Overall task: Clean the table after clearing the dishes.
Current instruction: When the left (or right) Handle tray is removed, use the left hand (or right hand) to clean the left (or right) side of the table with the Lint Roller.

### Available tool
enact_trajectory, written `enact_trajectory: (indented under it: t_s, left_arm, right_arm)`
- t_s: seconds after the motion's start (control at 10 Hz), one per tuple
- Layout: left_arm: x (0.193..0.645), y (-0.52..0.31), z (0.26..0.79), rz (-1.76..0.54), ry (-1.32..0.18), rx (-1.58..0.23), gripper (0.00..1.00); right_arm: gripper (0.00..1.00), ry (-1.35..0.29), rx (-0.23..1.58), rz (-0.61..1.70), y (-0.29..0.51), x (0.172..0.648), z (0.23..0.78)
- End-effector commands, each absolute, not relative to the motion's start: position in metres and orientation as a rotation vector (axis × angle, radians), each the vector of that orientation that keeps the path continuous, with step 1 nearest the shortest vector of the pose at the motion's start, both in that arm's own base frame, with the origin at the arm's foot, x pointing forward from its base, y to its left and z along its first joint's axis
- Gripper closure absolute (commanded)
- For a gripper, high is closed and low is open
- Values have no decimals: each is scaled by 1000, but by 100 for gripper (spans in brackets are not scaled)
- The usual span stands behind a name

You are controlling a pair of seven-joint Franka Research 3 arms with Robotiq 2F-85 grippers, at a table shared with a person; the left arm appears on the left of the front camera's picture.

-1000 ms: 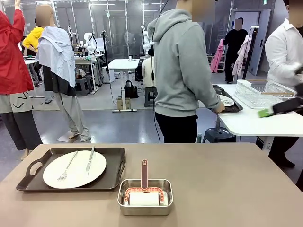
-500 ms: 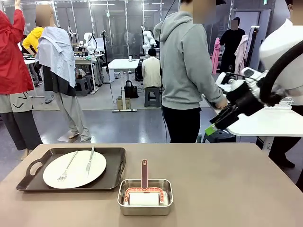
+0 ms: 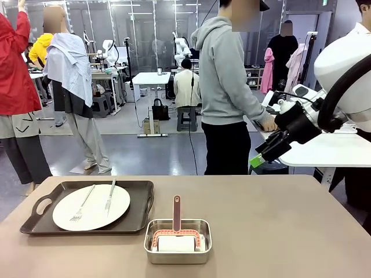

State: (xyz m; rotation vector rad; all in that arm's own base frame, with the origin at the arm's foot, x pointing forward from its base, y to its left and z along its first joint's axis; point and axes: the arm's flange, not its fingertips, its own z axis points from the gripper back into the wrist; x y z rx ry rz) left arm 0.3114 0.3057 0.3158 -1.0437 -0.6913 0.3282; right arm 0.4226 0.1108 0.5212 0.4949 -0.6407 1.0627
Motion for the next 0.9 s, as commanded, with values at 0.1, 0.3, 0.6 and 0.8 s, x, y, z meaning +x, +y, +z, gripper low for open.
enact_trajectory:
  t_s: [0.1, 0.3, 0.6, 0.8]
  left_arm:
    - [308, 307, 315, 327, -686, -1042, 0]
    - [308, 307, 315, 327, -686, -1042, 0]
    - [308, 307, 315, 327, -686, -1042, 0]
    - [308, 307, 315, 327, -686, -1042, 0]
  right_arm:
    - [0, -626, 504, 1060, 117, 421, 523]
    - [0, -641, 497, 1061, 110, 423, 521]
    - [0, -541, 362, 1397, 148, 444, 550]
    - [0, -442, 296, 1620, 191, 459, 565]
